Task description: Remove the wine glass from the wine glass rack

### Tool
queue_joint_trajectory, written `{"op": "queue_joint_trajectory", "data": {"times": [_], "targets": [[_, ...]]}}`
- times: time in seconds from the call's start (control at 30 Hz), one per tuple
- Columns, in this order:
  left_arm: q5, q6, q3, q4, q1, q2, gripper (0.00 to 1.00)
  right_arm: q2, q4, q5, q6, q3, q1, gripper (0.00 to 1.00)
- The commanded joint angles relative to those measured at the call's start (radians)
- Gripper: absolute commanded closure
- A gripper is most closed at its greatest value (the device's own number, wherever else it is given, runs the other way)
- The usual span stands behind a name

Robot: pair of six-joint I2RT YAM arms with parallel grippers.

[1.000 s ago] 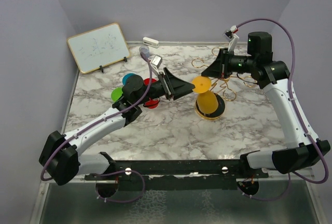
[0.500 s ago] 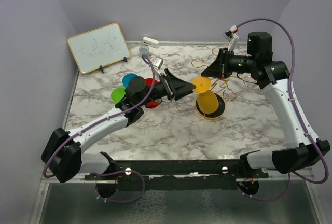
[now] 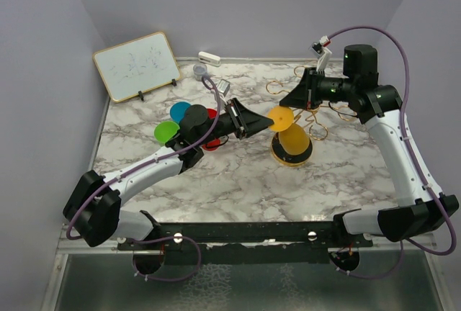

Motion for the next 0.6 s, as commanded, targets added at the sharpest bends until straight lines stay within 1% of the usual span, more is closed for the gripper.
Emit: {"op": "queue_joint_trajectory", "data": {"times": [0.0,0.17,0.27,0.33,0.4,0.47,0.57], "targets": [[-0.029,0.013,0.033,0.027,-0.004,-0.015,0.82,-0.031,0.03,0.01,0.006,-0.004,0.003,0.99],[-0.038,0.011,0.043,0.025,-0.004,-0.013,0.85,-0.034,0.033,0.007,0.007,-0.007,0.004,0.99],[-0.045,0.001,0.045,0.036,-0.004,-0.01,0.92,-0.038,0.033,0.006,0.007,-0.011,0.004,0.99],[-0.049,-0.002,0.048,0.044,-0.003,-0.011,0.99,-0.042,0.032,0.007,0.006,-0.011,0.003,0.99],[-0.052,-0.004,0.053,0.045,-0.003,-0.012,1.0,-0.044,0.032,0.01,0.005,-0.011,0.004,0.99],[-0.059,-0.002,0.053,0.046,-0.003,-0.015,1.0,-0.047,0.035,0.015,0.004,-0.01,0.004,0.95],[-0.071,0.009,0.061,0.033,-0.002,-0.019,1.0,-0.051,0.041,0.036,0.005,-0.002,0.004,0.85]]}}
